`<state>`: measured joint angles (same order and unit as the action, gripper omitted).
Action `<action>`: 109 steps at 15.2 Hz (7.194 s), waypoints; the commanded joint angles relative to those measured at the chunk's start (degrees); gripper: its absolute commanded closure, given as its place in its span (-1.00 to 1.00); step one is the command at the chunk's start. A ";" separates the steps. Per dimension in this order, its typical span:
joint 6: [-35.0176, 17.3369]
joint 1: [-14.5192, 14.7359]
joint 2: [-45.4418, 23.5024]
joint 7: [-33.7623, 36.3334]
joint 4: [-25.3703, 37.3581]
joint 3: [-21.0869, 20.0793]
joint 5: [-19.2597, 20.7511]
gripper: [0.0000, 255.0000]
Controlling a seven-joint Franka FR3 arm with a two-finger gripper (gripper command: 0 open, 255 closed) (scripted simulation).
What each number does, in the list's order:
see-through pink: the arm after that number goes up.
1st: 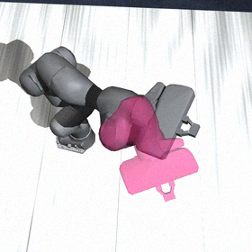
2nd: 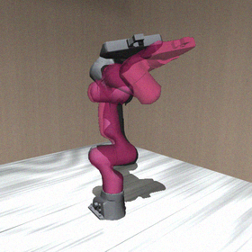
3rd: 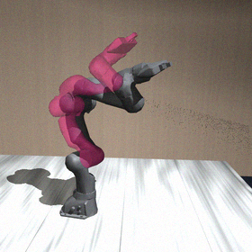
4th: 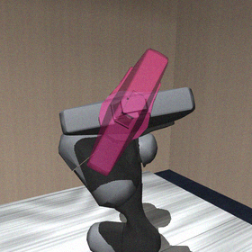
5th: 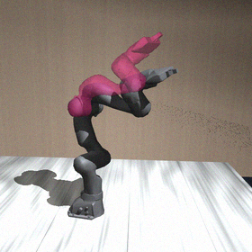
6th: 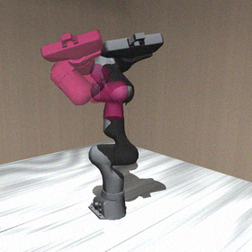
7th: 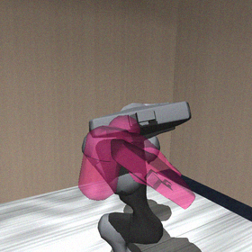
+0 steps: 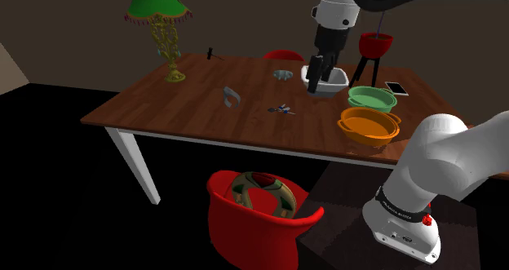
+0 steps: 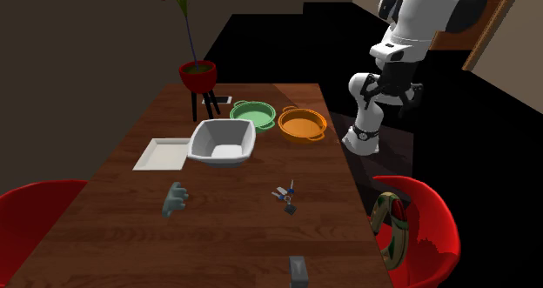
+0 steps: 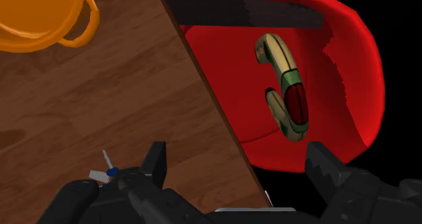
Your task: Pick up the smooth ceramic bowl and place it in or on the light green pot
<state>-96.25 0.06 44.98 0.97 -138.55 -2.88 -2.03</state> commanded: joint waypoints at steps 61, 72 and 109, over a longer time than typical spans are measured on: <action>-61.75 -17.02 -43.37 -32.35 1.11 25.48 37.51 1.00; -53.25 -15.95 -37.38 -37.27 3.88 24.86 33.50 1.00; -41.31 -29.65 0.15 -60.01 -15.01 36.85 41.48 1.00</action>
<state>-136.56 -29.46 45.48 -59.26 -153.11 33.66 39.03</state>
